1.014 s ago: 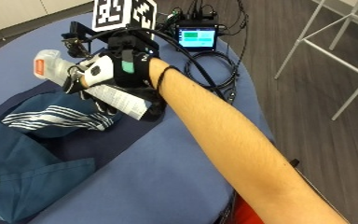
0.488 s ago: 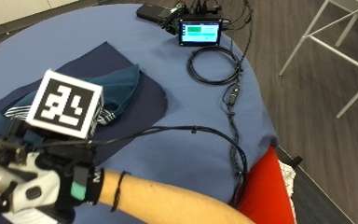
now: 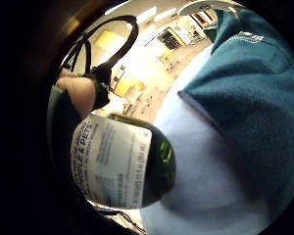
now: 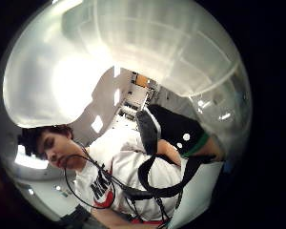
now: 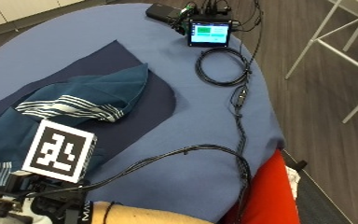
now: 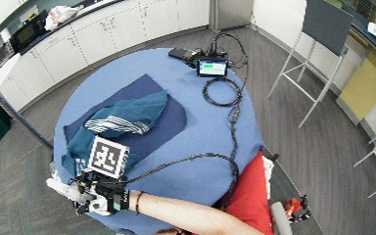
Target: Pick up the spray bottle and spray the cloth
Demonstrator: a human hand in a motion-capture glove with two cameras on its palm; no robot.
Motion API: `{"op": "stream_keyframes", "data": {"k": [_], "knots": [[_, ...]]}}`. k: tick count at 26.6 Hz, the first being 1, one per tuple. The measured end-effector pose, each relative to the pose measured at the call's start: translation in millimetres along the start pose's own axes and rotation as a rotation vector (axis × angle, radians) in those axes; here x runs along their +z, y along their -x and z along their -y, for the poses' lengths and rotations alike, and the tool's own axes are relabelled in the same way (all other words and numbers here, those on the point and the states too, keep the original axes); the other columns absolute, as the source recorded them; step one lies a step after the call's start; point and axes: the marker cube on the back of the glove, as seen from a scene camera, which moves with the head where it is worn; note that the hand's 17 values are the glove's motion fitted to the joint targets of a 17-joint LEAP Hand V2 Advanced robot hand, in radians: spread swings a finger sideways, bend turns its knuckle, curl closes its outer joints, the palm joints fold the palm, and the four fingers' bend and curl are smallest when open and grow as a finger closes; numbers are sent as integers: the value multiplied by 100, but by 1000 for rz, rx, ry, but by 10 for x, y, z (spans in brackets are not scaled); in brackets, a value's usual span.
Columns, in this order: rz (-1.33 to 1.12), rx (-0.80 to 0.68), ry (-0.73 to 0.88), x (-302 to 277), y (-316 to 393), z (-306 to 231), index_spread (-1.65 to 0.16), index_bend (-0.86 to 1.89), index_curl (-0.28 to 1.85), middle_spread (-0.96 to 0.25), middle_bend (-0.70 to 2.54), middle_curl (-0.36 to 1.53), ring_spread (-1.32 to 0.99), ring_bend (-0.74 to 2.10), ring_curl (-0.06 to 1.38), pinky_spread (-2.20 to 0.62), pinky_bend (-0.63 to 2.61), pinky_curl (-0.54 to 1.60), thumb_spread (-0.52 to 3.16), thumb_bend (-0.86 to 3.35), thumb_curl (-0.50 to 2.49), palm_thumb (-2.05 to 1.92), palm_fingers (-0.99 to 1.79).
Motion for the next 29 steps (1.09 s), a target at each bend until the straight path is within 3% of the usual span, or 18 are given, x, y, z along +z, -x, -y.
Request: {"op": "stream_keyframes", "data": {"k": [6, 14, 25, 29], "knots": [[-18, 22, 31, -9, -19, -70, -24, 9, 23, -10, 44, 44, -9, 52, 38, -1, 47, 33, 117, -2, 34, 54, 100], [-42, 77, 159, 204, -207, -51, -27, 5, 20, -9, 33, 41, -7, 45, 37, 4, 56, 36, 115, -2, 33, 57, 76], [14, 213, 130, 230, -527, -205, -29, 7, 17, -8, 31, 40, -6, 46, 36, 6, 59, 35, 113, -2, 32, 57, 76], [9, 192, 138, 291, -583, -179, -29, 7, 17, -8, 31, 40, -6, 46, 36, 6, 59, 35, 113, -2, 31, 57, 75]]}}
